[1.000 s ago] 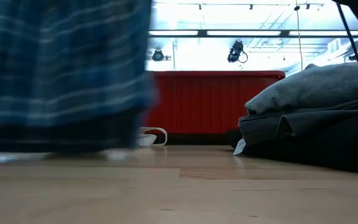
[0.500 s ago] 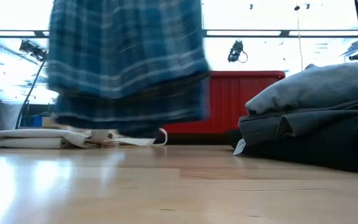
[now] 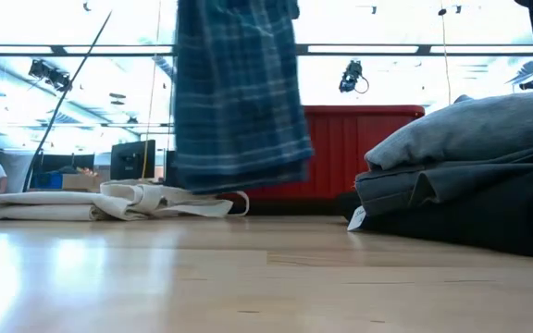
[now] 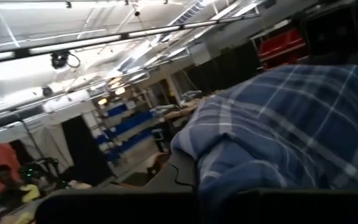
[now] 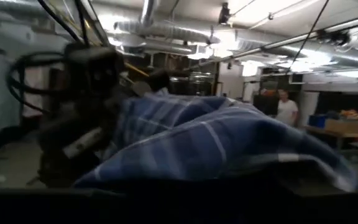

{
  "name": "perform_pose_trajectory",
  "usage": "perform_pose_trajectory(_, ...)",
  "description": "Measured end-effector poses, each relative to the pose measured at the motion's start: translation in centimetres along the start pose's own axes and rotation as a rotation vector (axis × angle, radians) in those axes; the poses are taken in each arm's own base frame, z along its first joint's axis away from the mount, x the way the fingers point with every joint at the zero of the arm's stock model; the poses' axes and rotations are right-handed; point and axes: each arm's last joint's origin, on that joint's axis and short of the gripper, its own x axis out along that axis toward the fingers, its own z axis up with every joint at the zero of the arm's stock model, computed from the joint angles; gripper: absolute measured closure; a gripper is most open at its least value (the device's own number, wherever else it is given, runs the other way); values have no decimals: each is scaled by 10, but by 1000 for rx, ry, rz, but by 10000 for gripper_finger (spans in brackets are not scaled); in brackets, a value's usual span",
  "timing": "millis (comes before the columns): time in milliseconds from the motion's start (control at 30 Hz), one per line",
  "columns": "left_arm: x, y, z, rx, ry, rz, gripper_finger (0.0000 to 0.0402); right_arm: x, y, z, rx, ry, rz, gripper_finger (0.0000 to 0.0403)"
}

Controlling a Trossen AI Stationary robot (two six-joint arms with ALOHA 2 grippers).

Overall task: Fold Laundry from Bin
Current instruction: Fold the blue checkered pants

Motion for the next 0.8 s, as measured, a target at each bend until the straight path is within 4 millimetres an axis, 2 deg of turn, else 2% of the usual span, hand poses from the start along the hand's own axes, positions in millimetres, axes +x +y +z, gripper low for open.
perform_pose_trajectory(67, 2, 4, -3, -20, -6, -19, 401, -1, -1, 0, 34, 7, 29, 206)
perform_pose_trajectory(167, -2, 2, -4, -69, -3, -93, 401, -2, 13, -6, 88, 99, 108, 206)
perform_pose_trajectory(300, -11, -5, -8, -142, 52, -278, 401, -2, 49, -25, 142, 309, 182, 207)
perform_pose_trajectory(400, -18, -16, -19, -249, 185, -425, 401, -6, 84, -34, 179, 450, 205, 212)
perform_pose_trajectory(533, -24, -39, -31, -392, 381, -624, 399, -14, 129, -43, 262, 603, 244, 218)
perform_pose_trajectory(633, -29, -60, -36, -431, 509, -737, 398, -19, 159, -51, 284, 697, 257, 219)
perform_pose_trajectory(800, -41, -95, -33, -471, 632, -882, 396, -26, 191, -60, 289, 786, 276, 219)
